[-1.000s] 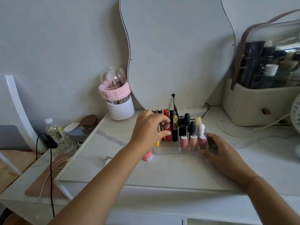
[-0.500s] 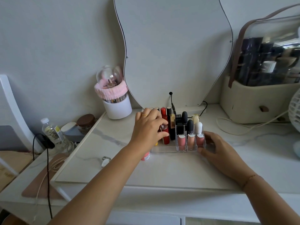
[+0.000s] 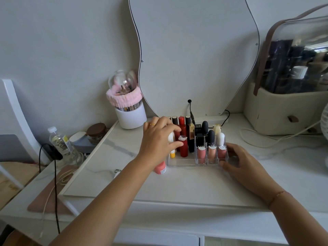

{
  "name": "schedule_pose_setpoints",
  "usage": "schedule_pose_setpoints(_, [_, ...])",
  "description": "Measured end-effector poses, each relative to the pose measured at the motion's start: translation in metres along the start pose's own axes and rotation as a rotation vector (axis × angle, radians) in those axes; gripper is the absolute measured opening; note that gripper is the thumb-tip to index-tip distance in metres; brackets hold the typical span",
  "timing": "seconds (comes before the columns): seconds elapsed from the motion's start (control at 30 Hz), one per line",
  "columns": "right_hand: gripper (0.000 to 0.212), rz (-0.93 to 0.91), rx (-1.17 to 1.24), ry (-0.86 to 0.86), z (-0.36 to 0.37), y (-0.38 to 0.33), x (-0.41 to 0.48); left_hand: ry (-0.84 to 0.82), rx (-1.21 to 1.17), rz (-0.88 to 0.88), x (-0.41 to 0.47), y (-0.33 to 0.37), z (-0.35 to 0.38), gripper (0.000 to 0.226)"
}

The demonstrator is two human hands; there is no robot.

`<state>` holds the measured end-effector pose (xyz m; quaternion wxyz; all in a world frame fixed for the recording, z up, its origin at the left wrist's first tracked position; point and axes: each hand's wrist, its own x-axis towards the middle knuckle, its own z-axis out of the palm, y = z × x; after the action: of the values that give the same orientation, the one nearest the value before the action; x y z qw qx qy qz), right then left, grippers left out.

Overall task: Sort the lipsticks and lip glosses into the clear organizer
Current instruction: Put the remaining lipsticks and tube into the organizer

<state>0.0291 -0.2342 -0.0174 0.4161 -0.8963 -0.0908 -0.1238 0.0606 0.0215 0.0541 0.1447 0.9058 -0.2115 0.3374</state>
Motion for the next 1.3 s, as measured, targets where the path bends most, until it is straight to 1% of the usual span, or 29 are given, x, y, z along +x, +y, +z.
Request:
schedule_pose_setpoints(0.1, [0.048, -0.003, 0.0, 0.0, 0.0, -0.001, 0.0, 0.021, -0.084, -0.07, -0.006, -0.013, -0.014, 0.036])
schedule_pose_setpoints(0.2, [0.048, -0.004, -0.004, -0.001, 0.0, -0.002, 0.0, -0.028, -0.296, -0.192, -0.024, -0.041, -0.033, 0.03])
schedule_pose_setpoints(0.27, [0.048, -0.004, -0.016, -0.001, 0.0, -0.003, -0.001, -0.104, -0.385, -0.315, -0.042, -0.062, -0.046, 0.026])
schedule_pose_setpoints(0.37, [0.048, -0.008, -0.022, -0.004, -0.001, -0.005, -0.002, -0.251, -0.394, -0.452, -0.072, -0.09, -0.062, 0.027])
schedule_pose_setpoints(0.5, [0.049, -0.012, -0.041, -0.005, -0.002, -0.008, -0.003, -0.449, -0.397, -0.511, -0.104, -0.106, -0.073, 0.044])
schedule_pose_setpoints(0.57, [0.05, -0.013, -0.059, -0.005, -0.002, -0.009, -0.003, -0.495, -0.404, -0.515, -0.113, -0.108, -0.07, 0.041])
schedule_pose_setpoints(0.63, [0.051, -0.009, -0.066, -0.006, -0.002, -0.01, -0.004, -0.489, -0.393, -0.513, -0.116, -0.107, -0.067, 0.034])
schedule_pose_setpoints(0.7, [0.051, -0.006, -0.066, -0.007, -0.002, -0.01, -0.004, -0.462, -0.375, -0.525, -0.116, -0.107, -0.064, 0.031])
schedule_pose_setpoints(0.83, [0.05, -0.01, -0.057, -0.011, -0.003, -0.011, -0.004, -0.411, -0.47, -0.603, -0.115, -0.106, -0.056, 0.035])
schedule_pose_setpoints(0.93, [0.05, -0.015, -0.063, -0.008, -0.003, -0.01, -0.004, -0.364, -0.532, -0.613, -0.11, -0.101, -0.053, 0.037])
schedule_pose_setpoints(1.03, [0.049, -0.012, -0.053, -0.008, -0.002, -0.01, -0.004, -0.309, -0.69, -0.598, -0.099, -0.093, -0.056, 0.036])
schedule_pose_setpoints(1.2, [0.048, -0.011, -0.033, 0.006, -0.002, -0.01, -0.004, -0.199, -0.846, -0.546, -0.068, -0.058, -0.053, 0.03])
schedule_pose_setpoints(1.3, [0.048, -0.01, -0.017, -0.002, -0.002, -0.009, -0.004, -0.203, -0.891, -0.503, -0.054, -0.033, -0.044, 0.034])
